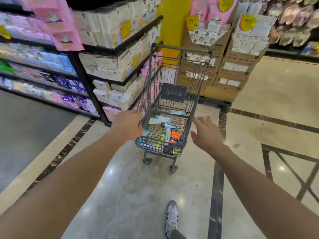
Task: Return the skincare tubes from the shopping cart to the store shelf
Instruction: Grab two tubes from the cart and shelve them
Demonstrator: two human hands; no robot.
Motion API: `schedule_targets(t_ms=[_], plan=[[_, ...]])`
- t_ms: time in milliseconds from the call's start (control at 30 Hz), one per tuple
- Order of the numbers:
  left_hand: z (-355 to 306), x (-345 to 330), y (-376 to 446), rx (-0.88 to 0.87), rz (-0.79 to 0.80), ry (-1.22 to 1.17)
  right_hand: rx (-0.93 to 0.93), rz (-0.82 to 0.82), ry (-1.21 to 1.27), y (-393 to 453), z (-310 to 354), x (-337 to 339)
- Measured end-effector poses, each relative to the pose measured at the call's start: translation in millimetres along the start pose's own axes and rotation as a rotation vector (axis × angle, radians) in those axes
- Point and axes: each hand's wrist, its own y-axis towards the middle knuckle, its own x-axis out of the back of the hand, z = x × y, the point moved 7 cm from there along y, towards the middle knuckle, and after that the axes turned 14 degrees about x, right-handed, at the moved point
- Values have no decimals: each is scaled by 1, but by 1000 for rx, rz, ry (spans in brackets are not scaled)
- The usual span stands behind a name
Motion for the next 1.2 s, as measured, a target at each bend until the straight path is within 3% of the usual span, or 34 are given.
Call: schedule_targets(t_ms=[300, 700, 900, 1033, 1200], plan=[[-35, -20, 115, 37, 61, 57, 25, 44, 99, 120, -75, -40], [-32, -82, 249, 42, 147, 36, 54, 183, 69, 240, -110, -100], [-36, -151, 327, -25, 287, -38, -56, 272, 120, 284, -124, -151], [-42, -209, 361, -94, 426, -8, -158, 415, 167, 295, -131, -201], [-47, -285, 384, -140, 555, 11, -352, 481, 307, 298, -144, -266]])
